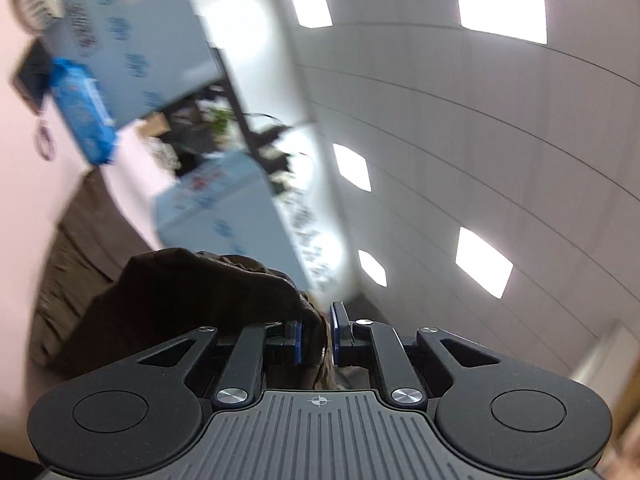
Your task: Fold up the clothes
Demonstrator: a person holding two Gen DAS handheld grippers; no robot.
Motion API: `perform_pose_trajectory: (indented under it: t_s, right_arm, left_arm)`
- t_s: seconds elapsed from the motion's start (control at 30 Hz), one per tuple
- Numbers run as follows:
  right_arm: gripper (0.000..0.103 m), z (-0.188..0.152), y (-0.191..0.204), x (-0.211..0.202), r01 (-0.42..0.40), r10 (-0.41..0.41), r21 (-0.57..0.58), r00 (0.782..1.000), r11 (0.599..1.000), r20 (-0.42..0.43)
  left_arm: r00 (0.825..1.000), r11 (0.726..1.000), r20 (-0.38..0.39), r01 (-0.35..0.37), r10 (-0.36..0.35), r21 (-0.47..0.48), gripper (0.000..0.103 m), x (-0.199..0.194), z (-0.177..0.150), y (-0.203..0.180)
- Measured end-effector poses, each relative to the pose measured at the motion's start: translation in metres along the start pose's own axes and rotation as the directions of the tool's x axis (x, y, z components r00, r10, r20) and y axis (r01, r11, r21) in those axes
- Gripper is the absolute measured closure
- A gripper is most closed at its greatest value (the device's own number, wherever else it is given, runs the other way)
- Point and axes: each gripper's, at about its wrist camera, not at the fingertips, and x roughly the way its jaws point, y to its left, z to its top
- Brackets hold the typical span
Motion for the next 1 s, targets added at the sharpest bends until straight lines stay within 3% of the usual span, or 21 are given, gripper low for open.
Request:
perform_pose_trajectory:
  t_s: [0.07, 0.1, 0.17, 0.2, 0.27, 0.33, 0.4, 0.43, 0.5, 0.57, 0.63, 0.7, 0.8, 0.83, 0.93, 1.0]
  right_arm:
    - [0.097, 0.016, -0.016, 0.026, 0.034, -0.033, 0.085, 0.999, 0.996, -0.01]
    - [0.094, 0.029, -0.033, 0.049, 0.064, -0.059, 0.155, 0.998, 0.986, -0.033]
    - [0.09, 0.041, -0.052, 0.076, 0.145, -0.138, 0.186, 0.989, 0.972, -0.054]
    - [0.082, 0.049, -0.064, 0.092, 0.233, -0.225, 0.181, 0.972, 0.955, -0.065]
    - [0.079, 0.054, -0.083, 0.105, 0.362, -0.352, 0.183, 0.932, 0.914, -0.086]
    - [0.069, 0.062, -0.096, 0.117, 0.435, -0.422, 0.172, 0.9, 0.884, -0.112]
    - [0.059, 0.071, -0.105, 0.126, 0.493, -0.473, 0.179, 0.869, 0.851, -0.145]
    - [0.057, 0.075, -0.106, 0.128, 0.513, -0.492, 0.174, 0.857, 0.84, -0.151]
    - [0.053, 0.084, -0.106, 0.132, 0.533, -0.507, 0.179, 0.845, 0.827, -0.173]
    - [0.053, 0.088, -0.1, 0.136, 0.496, -0.463, 0.17, 0.863, 0.851, -0.2]
    - [0.051, 0.081, -0.087, 0.128, 0.471, -0.438, 0.125, 0.871, 0.873, -0.224]
    - [0.05, 0.075, -0.072, 0.13, 0.45, -0.419, 0.064, 0.868, 0.891, -0.266]
    - [0.046, 0.077, -0.064, 0.14, 0.385, -0.361, 0.045, 0.895, 0.922, -0.262]
    - [0.041, 0.077, -0.063, 0.145, 0.36, -0.337, 0.039, 0.901, 0.932, -0.274]
    - [0.039, 0.067, -0.073, 0.179, 0.403, -0.364, 0.012, 0.839, 0.915, -0.404]
    - [0.041, 0.059, -0.083, 0.205, 0.427, -0.377, 0.002, 0.798, 0.904, -0.47]
  left_arm:
    - [0.997, 0.995, 0.002, -0.078, 0.078, -0.069, 0.089, 0.012, 0.012, 0.013]
    - [0.991, 0.987, 0.011, -0.131, 0.133, -0.097, 0.089, 0.019, 0.02, 0.023]
    - [0.973, 0.969, 0.014, -0.227, 0.229, -0.097, 0.088, 0.028, 0.028, 0.036]
    - [0.957, 0.951, -0.002, -0.29, 0.291, -0.108, 0.087, 0.036, 0.034, 0.046]
    - [0.937, 0.929, -0.021, -0.35, 0.35, -0.118, 0.083, 0.048, 0.044, 0.06]
    - [0.907, 0.904, -0.078, -0.42, 0.414, -0.078, 0.055, 0.064, 0.061, 0.066]
    - [0.884, 0.881, -0.059, -0.467, 0.464, -0.073, 0.038, 0.077, 0.076, 0.065]
    - [0.889, 0.886, -0.037, -0.458, 0.456, -0.072, 0.033, 0.079, 0.083, 0.064]
    - [0.898, 0.896, 0.004, -0.438, 0.439, -0.071, 0.033, 0.084, 0.096, 0.062]
    - [0.92, 0.917, -0.021, -0.393, 0.392, -0.068, 0.033, 0.086, 0.098, 0.059]
    - [0.933, 0.933, -0.038, -0.358, 0.359, 0.033, 0.033, 0.083, 0.091, 0.046]
    - [0.933, 0.933, -0.082, -0.34, 0.35, 0.116, 0.033, 0.081, 0.081, 0.037]
    - [0.93, 0.946, -0.204, -0.274, 0.306, 0.171, 0.033, 0.085, 0.065, 0.033]
    - [0.918, 0.945, -0.25, -0.262, 0.306, 0.195, 0.033, 0.091, 0.059, 0.031]
    - [0.893, 0.949, -0.346, -0.219, 0.288, 0.225, 0.033, 0.106, 0.043, 0.027]
    - [0.893, 0.95, -0.347, -0.218, 0.286, 0.223, 0.033, 0.121, 0.042, 0.028]
